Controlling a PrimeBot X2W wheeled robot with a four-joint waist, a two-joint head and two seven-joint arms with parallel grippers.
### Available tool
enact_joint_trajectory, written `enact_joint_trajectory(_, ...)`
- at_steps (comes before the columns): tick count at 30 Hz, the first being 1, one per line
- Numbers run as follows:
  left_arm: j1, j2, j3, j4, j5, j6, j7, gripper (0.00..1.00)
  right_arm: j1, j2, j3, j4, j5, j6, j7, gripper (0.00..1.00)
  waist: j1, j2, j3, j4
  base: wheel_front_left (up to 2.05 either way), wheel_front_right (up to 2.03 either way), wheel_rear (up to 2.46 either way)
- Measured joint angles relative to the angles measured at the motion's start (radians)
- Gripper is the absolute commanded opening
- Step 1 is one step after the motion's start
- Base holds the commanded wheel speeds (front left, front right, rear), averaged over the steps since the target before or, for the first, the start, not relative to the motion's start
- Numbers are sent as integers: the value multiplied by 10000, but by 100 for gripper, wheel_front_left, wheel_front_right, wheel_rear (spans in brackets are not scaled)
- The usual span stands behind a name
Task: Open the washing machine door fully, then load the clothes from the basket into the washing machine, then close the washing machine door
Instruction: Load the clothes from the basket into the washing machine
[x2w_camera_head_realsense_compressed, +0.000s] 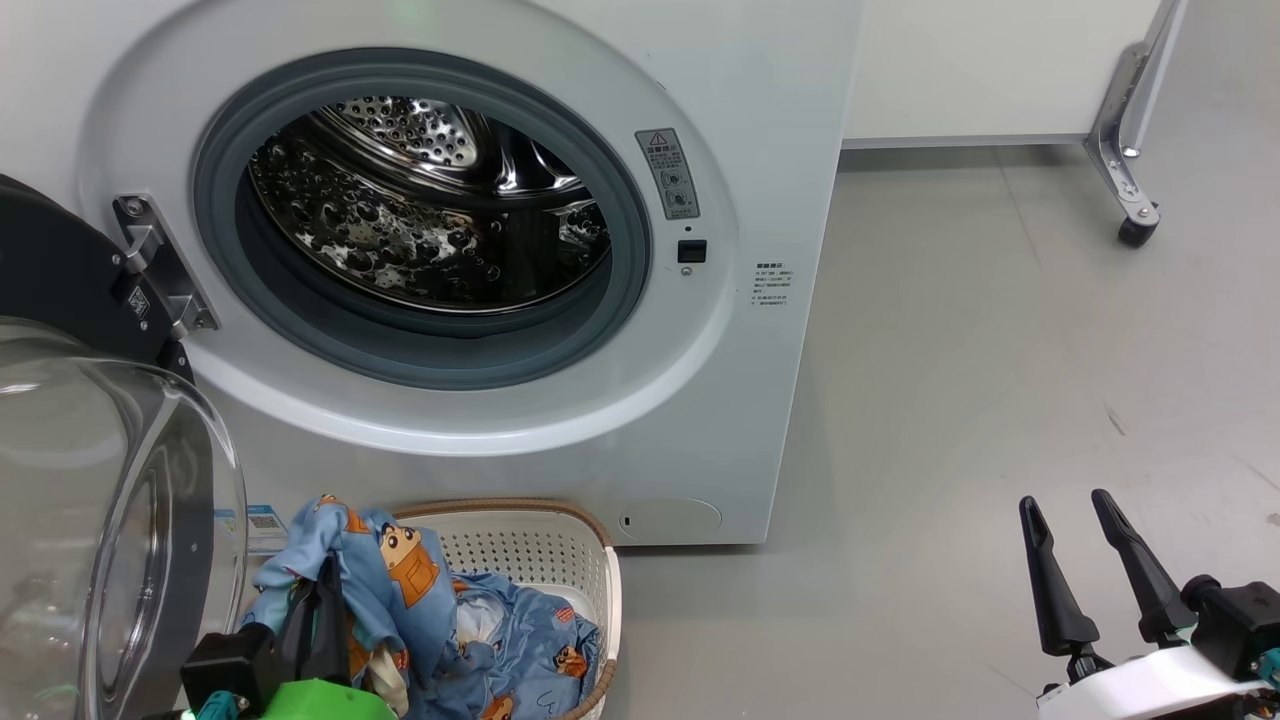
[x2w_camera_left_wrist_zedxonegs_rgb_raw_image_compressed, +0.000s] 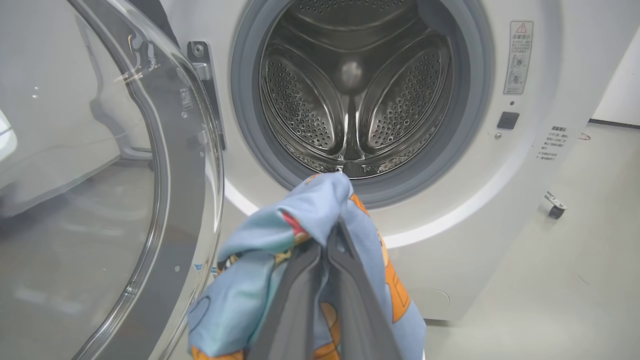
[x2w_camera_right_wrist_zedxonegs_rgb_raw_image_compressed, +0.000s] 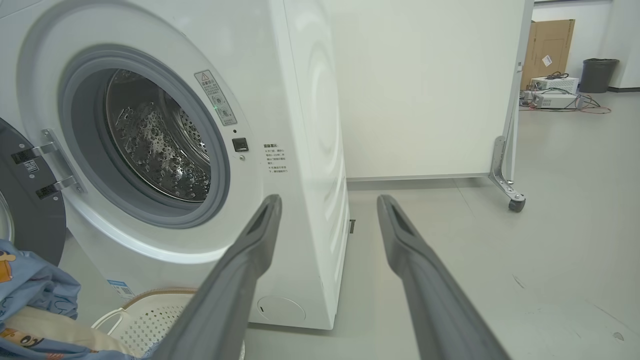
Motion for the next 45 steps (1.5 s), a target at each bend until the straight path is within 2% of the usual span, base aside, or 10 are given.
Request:
enact_joint_trajectory(22,163,46,-495,-934,33,165,0,0,48,107,40,144,-585,0,0,100,0,0,133,-207,0,0,0)
enact_joint_trajectory(37,-1230,232,-449,-1070,380,267,117,0,-9,604,-84,303,-1076,0,0,100,0,0,614,-807,0,0,0)
enact_joint_trajectory(45,-2431,625,-40,-798,568,362,382,0,-289,978,4,274,-1386,0,0,100,1,0,1229,-1151,0,0,0)
